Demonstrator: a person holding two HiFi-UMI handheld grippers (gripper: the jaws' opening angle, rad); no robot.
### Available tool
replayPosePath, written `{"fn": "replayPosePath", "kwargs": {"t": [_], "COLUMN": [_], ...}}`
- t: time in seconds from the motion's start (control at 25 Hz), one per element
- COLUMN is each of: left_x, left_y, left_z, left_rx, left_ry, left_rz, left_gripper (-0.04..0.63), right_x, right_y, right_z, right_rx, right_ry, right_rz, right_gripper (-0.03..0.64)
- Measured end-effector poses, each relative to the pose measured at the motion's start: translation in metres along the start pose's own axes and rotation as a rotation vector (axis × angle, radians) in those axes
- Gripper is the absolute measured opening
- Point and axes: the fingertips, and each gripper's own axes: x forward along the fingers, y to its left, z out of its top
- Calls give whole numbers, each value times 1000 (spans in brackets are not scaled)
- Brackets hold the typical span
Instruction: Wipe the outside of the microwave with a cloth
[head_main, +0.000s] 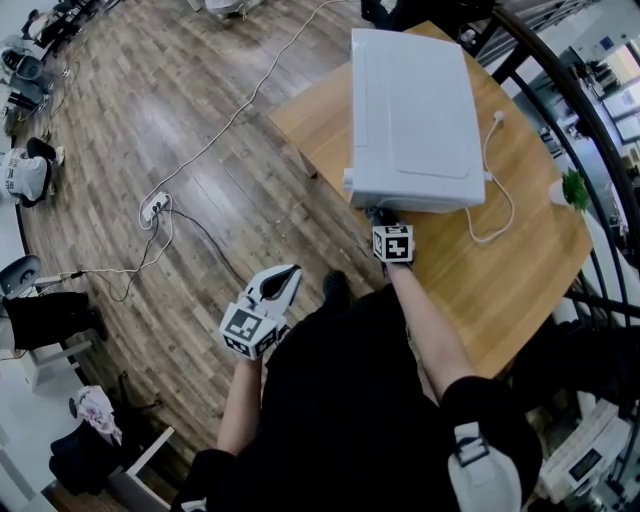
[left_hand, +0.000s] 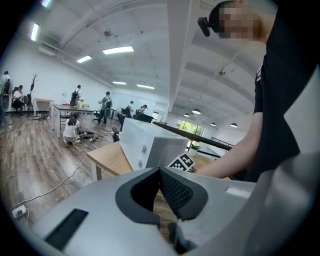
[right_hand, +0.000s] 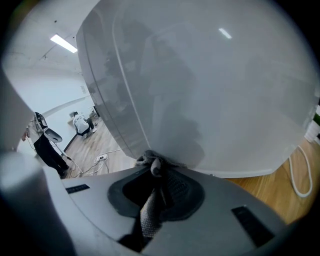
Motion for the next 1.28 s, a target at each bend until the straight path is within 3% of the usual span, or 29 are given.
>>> {"fn": "replayPosePath", "kwargs": {"t": [0.08,0.24,0.4,0.56,0.84,1.08,1.28], "left_x": [-3,-6,-8,-12,-13,-17,-14], "left_y": [1,4,6,7,14,16,15], "left_z": [-1,-2,-3,-4,-7,-7,-14], "left_rx": [-1,-3,0,-2,3,-12,-1], "left_ry": [0,-2,-2,-4,-6,10,7], "left_rz": [5,11,15,17,17,25,-19], "left_gripper": [0,0,0,0,0,0,0], "right_x": [4,8,11,11,21,17,10], "right_y": [4,13,26,37,43,48,50], "right_z": [-8,5,-3,13,5,14,-3], "right_rx": [5,-20,-18,-38,-39,-35,-33], "right_ry": [29,-15,28,-28,3,-33,-18], "right_rz": [8,13,32,43,48,51,60], "right_gripper": [34,34,34,34,34,35,34]}}
